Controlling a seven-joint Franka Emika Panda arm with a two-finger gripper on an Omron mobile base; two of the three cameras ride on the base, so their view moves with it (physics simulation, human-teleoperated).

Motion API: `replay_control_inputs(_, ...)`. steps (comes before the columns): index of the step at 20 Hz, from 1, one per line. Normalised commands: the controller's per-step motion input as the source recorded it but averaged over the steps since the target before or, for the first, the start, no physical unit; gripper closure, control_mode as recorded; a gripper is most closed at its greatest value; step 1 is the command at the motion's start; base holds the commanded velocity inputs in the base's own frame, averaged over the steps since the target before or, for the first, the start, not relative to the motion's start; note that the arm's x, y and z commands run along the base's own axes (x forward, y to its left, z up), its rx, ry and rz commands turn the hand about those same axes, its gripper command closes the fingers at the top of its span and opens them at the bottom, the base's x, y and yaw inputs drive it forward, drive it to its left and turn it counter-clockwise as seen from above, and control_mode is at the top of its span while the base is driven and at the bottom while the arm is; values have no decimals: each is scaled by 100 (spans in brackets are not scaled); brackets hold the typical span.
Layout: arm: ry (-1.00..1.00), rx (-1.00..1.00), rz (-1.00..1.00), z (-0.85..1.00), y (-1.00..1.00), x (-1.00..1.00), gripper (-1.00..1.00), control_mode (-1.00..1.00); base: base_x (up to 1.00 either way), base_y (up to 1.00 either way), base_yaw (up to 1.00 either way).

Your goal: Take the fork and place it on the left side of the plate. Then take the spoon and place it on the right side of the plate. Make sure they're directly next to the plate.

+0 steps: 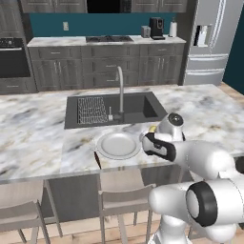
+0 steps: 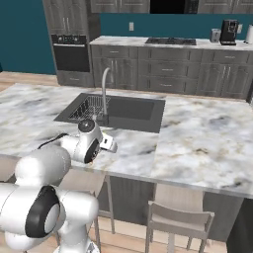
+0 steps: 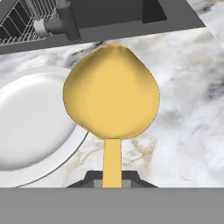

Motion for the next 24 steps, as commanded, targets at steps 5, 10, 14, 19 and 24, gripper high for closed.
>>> replay_control_inputs(5,0,0,2,-13,9,45,100,-100,0,0,0)
replay_control_inputs(10,0,0,1,-11,6,37,100,-100,0,0,0)
replay_control_inputs(14,1,0,1,-21,12,38,100,-100,0,0,0)
replay_control_inputs(19,0,0,1,-25,3,33,100,-100,0,0,0)
replay_control_inputs(24,0,1,3,-24,0,12,100,-100,0,0,0)
